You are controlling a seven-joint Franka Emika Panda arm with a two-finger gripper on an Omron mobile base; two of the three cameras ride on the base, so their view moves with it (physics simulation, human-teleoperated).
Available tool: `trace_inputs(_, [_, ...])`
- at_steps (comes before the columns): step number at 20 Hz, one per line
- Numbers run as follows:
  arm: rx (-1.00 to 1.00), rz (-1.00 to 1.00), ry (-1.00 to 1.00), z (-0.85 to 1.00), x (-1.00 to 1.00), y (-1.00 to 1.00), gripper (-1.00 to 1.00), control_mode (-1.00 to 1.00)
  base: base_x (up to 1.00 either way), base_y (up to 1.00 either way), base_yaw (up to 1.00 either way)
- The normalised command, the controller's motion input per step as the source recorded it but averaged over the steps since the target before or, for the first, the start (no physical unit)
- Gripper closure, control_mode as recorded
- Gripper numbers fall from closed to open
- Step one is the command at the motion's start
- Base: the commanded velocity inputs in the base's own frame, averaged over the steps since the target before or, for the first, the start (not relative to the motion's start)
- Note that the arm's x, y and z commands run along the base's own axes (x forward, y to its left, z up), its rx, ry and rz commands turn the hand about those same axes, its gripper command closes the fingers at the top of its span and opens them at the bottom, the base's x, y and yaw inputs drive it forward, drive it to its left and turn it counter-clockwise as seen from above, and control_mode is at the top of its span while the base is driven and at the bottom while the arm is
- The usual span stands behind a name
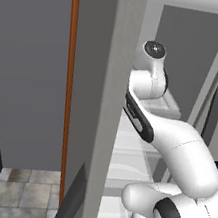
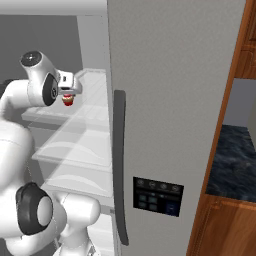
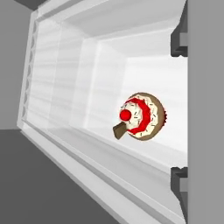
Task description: Take the cupcakes from the fridge and place them on the empty tray on the dining counter.
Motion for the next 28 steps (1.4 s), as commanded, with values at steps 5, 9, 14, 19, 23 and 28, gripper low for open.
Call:
trace_inputs(5, [0.00, 0.01, 0.00, -0.19, 0.32, 0.09, -1.00, -1.00, 0.00, 0.00, 0.00])
trace_inputs(9, [0.00, 0.01, 0.00, -0.11, 0.26, 0.04, -1.00, -1.00, 0.00, 0.00, 0.00])
trace_inputs(14, [0.00, 0.00, 0.00, -0.09, 0.24, 0.01, -1.00, -1.00, 0.00, 0.00, 0.00])
trace_inputs(19, [0.00, 0.00, 0.00, -0.08, 0.10, 0.00, -1.00, -1.00, 0.00, 0.00, 0.00])
trace_inputs(23, [0.00, 0.00, 0.00, -0.16, 0.00, 0.00, -1.00, -1.00, 0.00, 0.00, 0.00])
trace_inputs(28, [0.00, 0.00, 0.00, -0.20, 0.01, 0.01, -1.00, -1.00, 0.00, 0.00, 0.00])
